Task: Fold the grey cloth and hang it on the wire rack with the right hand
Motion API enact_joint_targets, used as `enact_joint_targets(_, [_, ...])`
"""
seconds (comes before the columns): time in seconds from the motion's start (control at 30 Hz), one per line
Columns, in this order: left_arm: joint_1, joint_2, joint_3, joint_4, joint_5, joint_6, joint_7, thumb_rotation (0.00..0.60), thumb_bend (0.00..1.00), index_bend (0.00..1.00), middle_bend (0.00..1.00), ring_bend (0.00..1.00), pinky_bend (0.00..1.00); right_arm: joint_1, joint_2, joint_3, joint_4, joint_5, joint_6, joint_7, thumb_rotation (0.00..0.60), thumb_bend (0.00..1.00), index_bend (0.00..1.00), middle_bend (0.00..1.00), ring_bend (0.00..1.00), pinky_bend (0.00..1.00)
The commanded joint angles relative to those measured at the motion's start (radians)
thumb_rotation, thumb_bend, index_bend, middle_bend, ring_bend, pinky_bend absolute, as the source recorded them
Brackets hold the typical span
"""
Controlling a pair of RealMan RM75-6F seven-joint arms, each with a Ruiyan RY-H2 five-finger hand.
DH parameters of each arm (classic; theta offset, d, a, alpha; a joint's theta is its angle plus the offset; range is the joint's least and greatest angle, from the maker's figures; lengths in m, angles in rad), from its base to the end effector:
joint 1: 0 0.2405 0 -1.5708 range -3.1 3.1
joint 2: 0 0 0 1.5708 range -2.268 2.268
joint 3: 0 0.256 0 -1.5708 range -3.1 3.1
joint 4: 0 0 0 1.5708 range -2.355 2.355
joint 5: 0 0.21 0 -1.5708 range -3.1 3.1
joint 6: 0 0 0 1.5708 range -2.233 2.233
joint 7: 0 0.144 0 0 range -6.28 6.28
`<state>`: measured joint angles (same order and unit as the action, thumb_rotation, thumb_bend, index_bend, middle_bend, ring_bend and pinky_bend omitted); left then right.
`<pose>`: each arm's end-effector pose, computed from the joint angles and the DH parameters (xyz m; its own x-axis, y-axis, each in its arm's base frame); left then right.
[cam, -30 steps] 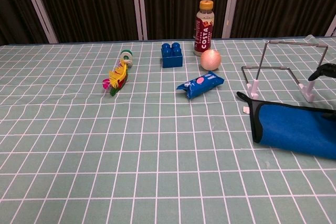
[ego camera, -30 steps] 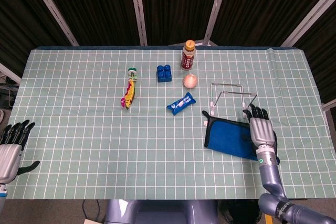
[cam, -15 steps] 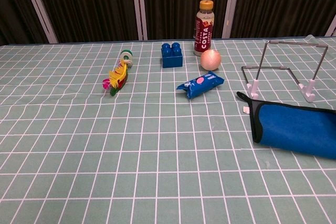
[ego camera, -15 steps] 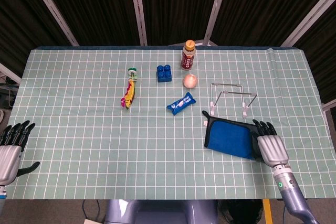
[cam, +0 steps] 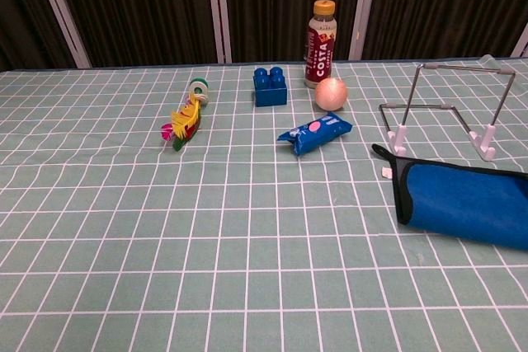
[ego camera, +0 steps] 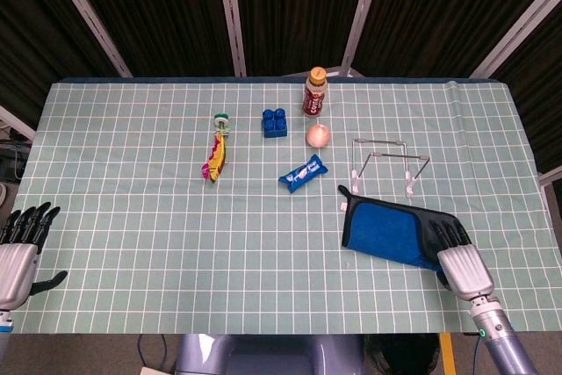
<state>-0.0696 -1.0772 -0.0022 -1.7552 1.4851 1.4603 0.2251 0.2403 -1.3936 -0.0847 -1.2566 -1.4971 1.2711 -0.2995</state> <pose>-0.2950 0.1640 0.1506 0.5054 0.0891 0.8583 0.8617 -0.0009 -0.5074 -0.3432 -0.2042 0.0572 0.7353 -0.1990 0.6478 -0.6776 -0.2322 0.6978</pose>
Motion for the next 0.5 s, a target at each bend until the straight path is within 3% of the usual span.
enact_joint_targets(0.03, [-0.001,-0.001,0.0,0.001,-0.001,-0.003,0.001,0.6,0.0,0.0,0.0,0.0,0.0,-0.004,-0.015,-0.001,0.024,-0.004,-0.004,-0.015,0.6,0.22,0.36,0.0,0.0,0.0])
enact_joint_targets(0.3, [0.0,-0.003,0.0,0.0,-0.002,-0.001,0.004,0.6,0.0,0.0,0.0,0.0,0.0,-0.005,-0.065,0.028,0.119,-0.022,0.028,0.01,0.6,0.47,0.52,0.05,0.0,0.0])
enact_joint_targets(0.5, [-0.002,-0.003,0.0,0.001,-0.002,-0.003,0.006,0.6,0.0,0.0,0.0,0.0,0.0,-0.006,-0.085,0.048,0.167,-0.023,0.043,0.029,0.6,0.5,0.59,0.09,0.0,0.0])
